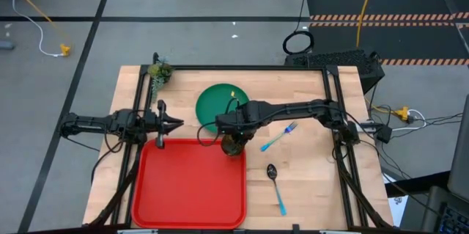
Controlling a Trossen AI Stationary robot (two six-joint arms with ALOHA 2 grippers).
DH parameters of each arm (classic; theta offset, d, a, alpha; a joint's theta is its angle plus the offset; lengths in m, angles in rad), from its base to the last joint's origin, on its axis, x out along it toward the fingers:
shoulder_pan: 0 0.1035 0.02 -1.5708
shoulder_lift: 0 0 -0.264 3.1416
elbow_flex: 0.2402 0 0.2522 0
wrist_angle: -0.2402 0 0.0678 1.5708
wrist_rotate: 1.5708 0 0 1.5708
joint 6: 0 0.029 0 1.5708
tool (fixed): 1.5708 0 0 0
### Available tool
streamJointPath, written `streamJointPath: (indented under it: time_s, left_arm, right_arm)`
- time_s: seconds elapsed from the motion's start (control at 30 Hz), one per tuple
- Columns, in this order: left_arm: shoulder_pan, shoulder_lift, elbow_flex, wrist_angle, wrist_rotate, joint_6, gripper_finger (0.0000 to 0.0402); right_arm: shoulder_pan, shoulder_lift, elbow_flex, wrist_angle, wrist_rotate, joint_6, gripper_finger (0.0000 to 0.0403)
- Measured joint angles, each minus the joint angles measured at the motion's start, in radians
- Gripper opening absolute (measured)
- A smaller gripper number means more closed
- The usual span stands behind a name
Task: Pick and place plate/cup/fork/spoon on tray
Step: Put the green cup on the red tray, then put the green plate on the red tray
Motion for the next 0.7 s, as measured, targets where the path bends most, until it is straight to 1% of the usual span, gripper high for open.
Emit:
streamJointPath:
  time_s: [0.1, 0.37, 0.47, 0.57, 0.7]
  left_arm:
    - [0.0, 0.0, 0.0, 0.0, -0.015, -0.015, 0.0042]
    - [0.0, 0.0, 0.001, -0.001, -0.012, -0.061, 0.0042]
    - [0.0, 0.006, 0.02, -0.035, -0.015, -0.063, 0.0042]
    - [0.0, 0.038, 0.086, -0.104, -0.016, -0.05, 0.0042]
    - [0.0, 0.12, 0.193, -0.234, -0.027, -0.044, 0.0042]
  right_arm:
    - [0.0, 0.0, 0.0, 0.015, 0.019, -0.009, 0.0061]
    - [0.001, 0.0, 0.0, 0.058, 0.019, -0.062, 0.0062]
    - [0.002, -0.013, -0.002, 0.076, 0.022, -0.081, 0.0062]
    - [0.005, -0.044, -0.002, 0.091, 0.049, -0.088, 0.0062]
    - [0.022, -0.11, -0.002, 0.099, 0.109, -0.108, 0.0062]
